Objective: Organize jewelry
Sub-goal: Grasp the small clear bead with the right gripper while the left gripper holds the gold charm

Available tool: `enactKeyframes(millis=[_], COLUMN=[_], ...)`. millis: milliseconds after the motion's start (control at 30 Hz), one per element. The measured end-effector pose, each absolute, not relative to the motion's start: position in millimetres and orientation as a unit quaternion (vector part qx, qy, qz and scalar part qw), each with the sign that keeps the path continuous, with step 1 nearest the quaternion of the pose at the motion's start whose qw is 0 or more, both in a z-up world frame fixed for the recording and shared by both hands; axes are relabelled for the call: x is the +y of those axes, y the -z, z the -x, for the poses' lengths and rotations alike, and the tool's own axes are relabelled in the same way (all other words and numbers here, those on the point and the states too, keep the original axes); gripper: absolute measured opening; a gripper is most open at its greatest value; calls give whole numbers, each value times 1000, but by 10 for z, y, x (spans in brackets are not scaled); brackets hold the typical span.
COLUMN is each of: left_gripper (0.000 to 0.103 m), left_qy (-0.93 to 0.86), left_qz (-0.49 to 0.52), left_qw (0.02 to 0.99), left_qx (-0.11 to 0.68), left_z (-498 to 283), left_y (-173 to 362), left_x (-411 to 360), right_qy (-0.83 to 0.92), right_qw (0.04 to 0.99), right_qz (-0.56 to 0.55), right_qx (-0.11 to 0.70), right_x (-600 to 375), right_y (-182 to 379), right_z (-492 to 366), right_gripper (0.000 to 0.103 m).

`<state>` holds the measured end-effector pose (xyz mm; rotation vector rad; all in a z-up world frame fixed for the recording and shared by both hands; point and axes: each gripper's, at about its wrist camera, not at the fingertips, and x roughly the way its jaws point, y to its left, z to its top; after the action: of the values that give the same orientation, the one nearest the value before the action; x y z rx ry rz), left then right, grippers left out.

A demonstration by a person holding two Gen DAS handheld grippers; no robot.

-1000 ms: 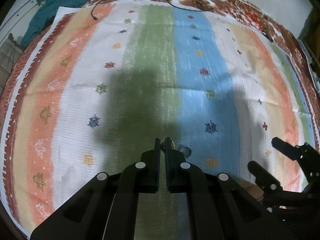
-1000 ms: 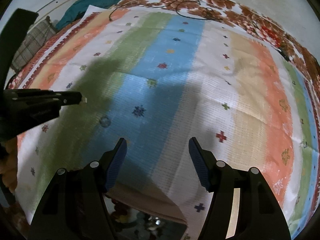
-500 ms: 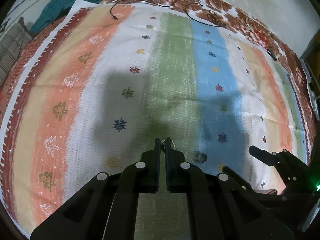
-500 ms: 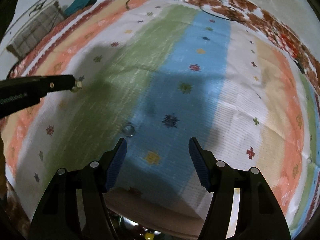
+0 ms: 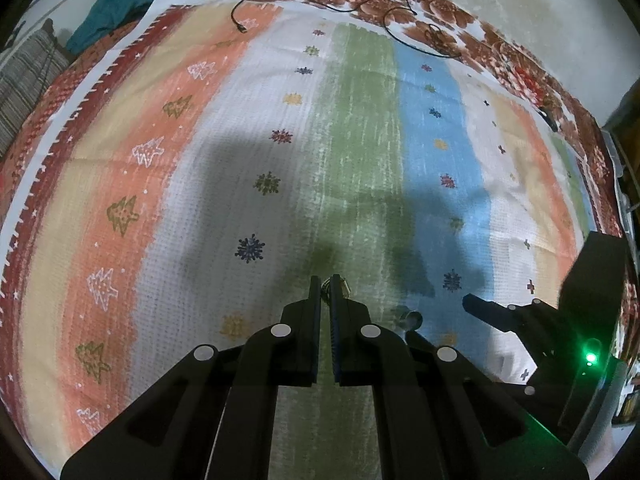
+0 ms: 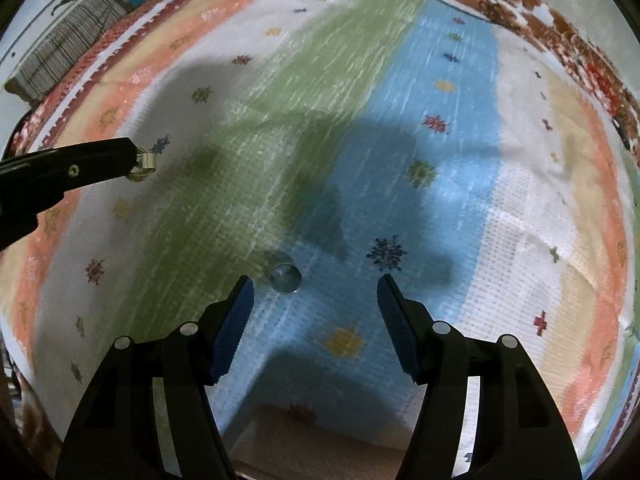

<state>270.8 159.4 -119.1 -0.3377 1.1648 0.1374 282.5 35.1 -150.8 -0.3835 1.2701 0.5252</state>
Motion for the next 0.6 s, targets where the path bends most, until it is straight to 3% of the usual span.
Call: enactKeyframes(millis=[67,167,333,467,600], left_gripper=[4,4,4,4,4], left_qy=[-63,-64,-61,-60,-60], left_qz=[156,157,162,159,159], left_qw=[819,820,821,820,821], left_qx=[548,547,545,546,546], left_z=[-2713,-2710,-2711,-2712,-2710], left_y=[1198,1196,1193,1190,1185], left_x=[1588,1586,1619,1621,1630], right_qy=[-243,-243,-245,-250,-250], right_qw=[752,744,739,737,740], right_qz=[182,182,177,174,171], right_qx=[585,595,602,604,600], right_x=[407,456,514,536,532], right_y=[1538,1594,1650,1647,1646], right_z=[-2828,-2846,-2884,-2872,-2853], right_gripper=[64,47,45,22,20])
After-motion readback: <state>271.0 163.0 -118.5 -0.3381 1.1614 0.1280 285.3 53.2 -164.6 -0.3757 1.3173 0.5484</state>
